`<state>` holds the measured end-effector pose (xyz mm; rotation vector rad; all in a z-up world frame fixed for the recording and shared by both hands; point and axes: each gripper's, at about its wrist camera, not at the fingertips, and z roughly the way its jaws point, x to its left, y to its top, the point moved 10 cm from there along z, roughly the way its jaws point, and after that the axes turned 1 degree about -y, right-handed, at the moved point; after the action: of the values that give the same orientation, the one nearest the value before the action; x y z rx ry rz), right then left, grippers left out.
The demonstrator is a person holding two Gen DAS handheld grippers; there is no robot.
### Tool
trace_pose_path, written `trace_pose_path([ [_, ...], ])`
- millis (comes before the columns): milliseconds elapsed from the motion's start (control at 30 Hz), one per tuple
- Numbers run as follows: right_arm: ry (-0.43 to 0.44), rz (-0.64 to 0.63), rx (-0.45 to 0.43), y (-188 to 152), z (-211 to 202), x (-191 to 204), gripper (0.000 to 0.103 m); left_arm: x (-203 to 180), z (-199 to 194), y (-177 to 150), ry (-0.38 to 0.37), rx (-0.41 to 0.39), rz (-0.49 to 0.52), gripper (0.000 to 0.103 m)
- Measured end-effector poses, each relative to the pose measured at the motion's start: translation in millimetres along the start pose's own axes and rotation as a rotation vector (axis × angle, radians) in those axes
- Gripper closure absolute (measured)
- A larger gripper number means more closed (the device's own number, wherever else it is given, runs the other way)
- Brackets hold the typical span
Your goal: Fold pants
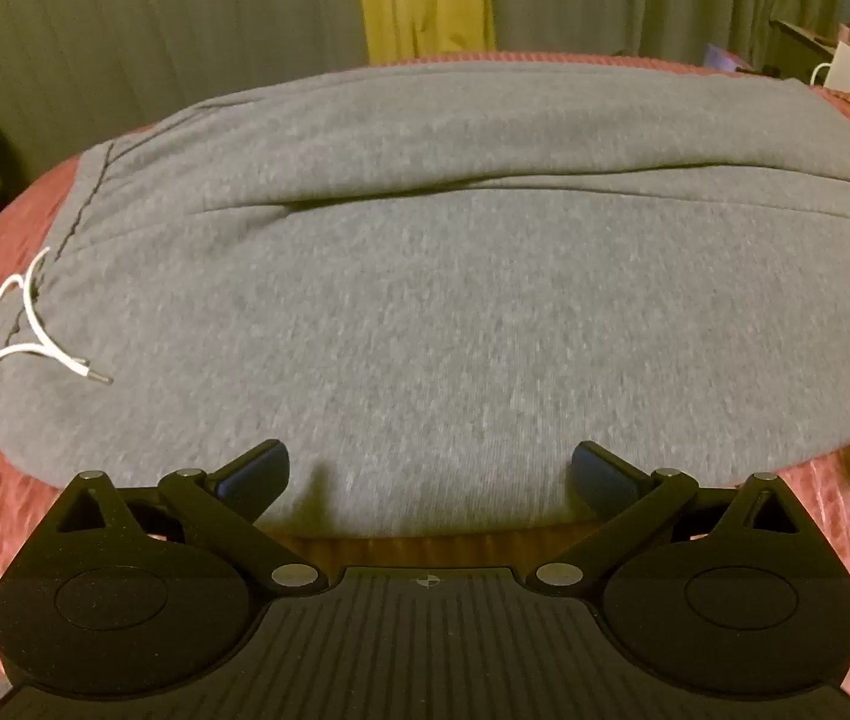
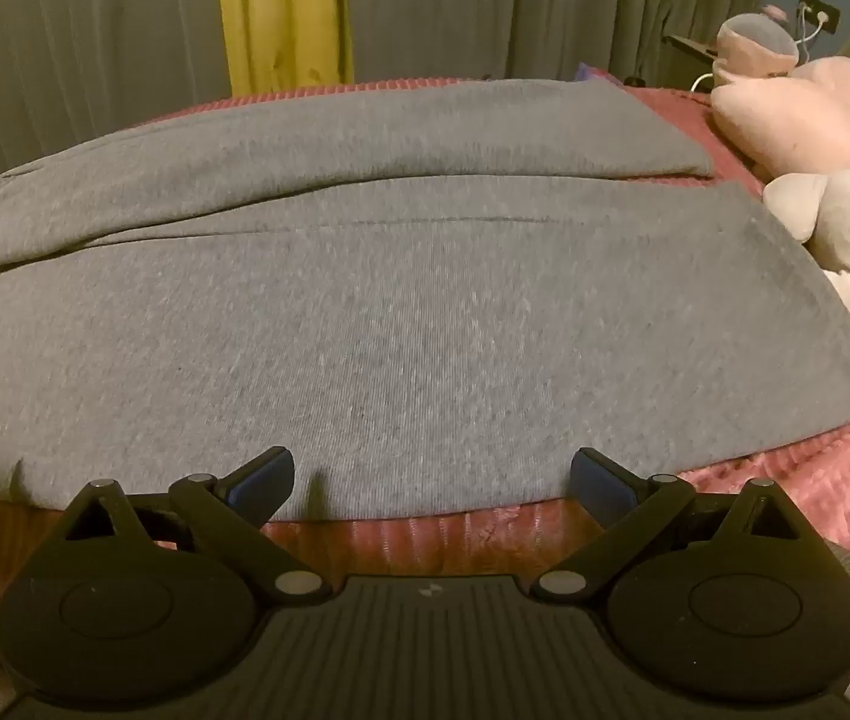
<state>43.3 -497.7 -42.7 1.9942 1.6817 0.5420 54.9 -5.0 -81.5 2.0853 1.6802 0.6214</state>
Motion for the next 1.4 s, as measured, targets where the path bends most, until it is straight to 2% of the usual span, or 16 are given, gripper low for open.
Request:
trace_pose_path([
  [333, 0.062, 0.062, 0.049, 2, 13, 0, 0.004, 4, 1, 7, -0.017, 0.033, -0.024, 0.0],
  [400, 0.071, 0.06, 0.052, 1, 17, -4, 0.004, 7, -1, 15, 0.012, 0.027, -0.015, 0.0],
  [500, 0.126, 0.087, 0.085, 2, 27, -1, 0.004, 10, -4, 37, 0.081, 0.011, 0.02, 0.0],
  [567, 0.157, 0.099, 0.097, 7, 35, 0, 0.004, 12, -8, 60, 0.097, -0.011, 0.011, 0.0],
  [633, 0.185, 0.134, 0.114, 15, 46, 2, 0.004, 13, -9, 80, 0.079, -0.039, -0.028, 0.0],
  [800, 0.199, 0.173, 0.179, 16, 71, -2, 0.004, 21, 11, 135, 0.039, -0.112, -0.211, 0.0],
  [900, 0.194, 0.118, 0.221, 12, 75, 0, 0.004, 34, 38, 146, 0.112, -0.145, -0.253, 0.0],
  [1000, 0.179, 0.061, 0.239, 13, 79, 2, 0.004, 57, 66, 132, 0.219, -0.143, -0.276, 0.0],
  [1100, 0.183, 0.044, 0.365, 21, 85, 1, 0.004, 86, 82, 127, 0.302, -0.154, -0.328, 0.0],
  [1133, 0.18, 0.079, 0.384, 32, 86, -5, 0.004, 93, 84, 130, 0.331, -0.165, -0.337, 0.0],
  [1167, 0.181, 0.133, 0.351, 52, 86, -12, 0.004, 104, 85, 136, 0.371, -0.187, -0.342, 0.0],
  [1267, 0.152, 0.243, 0.205, 132, 95, -38, 0.004, 122, 87, 147, 0.475, -0.256, -0.358, 0.0],
  [1333, 0.117, 0.277, 0.111, 189, 113, -53, 0.004, 134, 92, 147, 0.527, -0.275, -0.367, 0.0],
  [1400, 0.061, 0.327, 0.054, 237, 138, -66, 0.004, 140, 97, 143, 0.558, -0.277, -0.375, 0.0],
])
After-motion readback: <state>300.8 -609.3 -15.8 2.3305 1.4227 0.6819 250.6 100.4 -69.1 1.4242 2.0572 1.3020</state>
